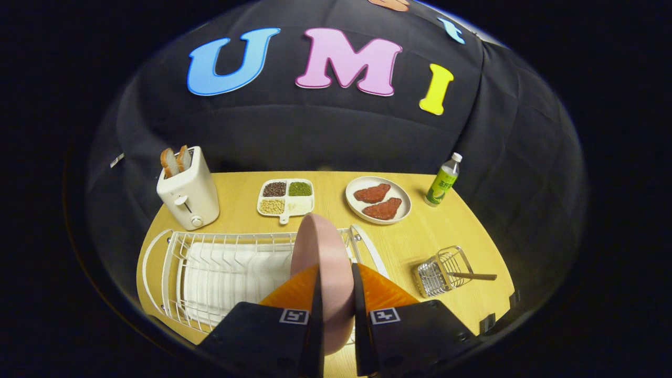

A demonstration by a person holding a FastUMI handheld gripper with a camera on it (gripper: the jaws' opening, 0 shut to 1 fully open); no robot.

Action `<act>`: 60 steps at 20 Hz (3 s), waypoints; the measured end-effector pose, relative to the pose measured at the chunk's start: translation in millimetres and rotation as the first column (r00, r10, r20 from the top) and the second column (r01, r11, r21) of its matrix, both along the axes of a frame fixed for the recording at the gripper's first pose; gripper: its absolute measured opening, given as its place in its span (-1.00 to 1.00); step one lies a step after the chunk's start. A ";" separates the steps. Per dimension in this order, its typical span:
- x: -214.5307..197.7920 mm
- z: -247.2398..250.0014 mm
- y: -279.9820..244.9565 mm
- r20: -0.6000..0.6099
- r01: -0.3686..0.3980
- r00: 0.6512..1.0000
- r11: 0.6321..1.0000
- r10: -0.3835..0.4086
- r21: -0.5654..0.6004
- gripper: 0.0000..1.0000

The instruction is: Take the plate from the dish rack, then take the spoon from the basket and place it into the plate.

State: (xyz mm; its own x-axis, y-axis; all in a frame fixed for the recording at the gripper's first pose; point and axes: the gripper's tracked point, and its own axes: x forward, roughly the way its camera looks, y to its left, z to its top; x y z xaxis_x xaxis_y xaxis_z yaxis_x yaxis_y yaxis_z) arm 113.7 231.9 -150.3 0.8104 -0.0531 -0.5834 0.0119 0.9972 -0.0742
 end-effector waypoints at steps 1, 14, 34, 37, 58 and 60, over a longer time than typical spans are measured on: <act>-2.7 -1.3 -4.8 -0.018 0.014 1.000 1.000 -0.014 0.003 -0.46; 44.1 16.3 3.2 0.081 -0.109 0.988 0.973 0.128 -0.205 -0.59; 50.7 52.6 -16.9 0.158 -0.065 0.980 0.941 0.123 -0.331 -0.65; 45.4 69.3 -13.2 0.196 -0.096 0.966 0.938 0.168 -0.332 -0.65; -124.8 -39.9 -240.9 -0.061 -0.329 0.924 0.865 0.378 0.378 -0.65; -121.9 -72.5 -252.8 -0.080 -0.328 0.914 0.841 0.397 0.431 -0.65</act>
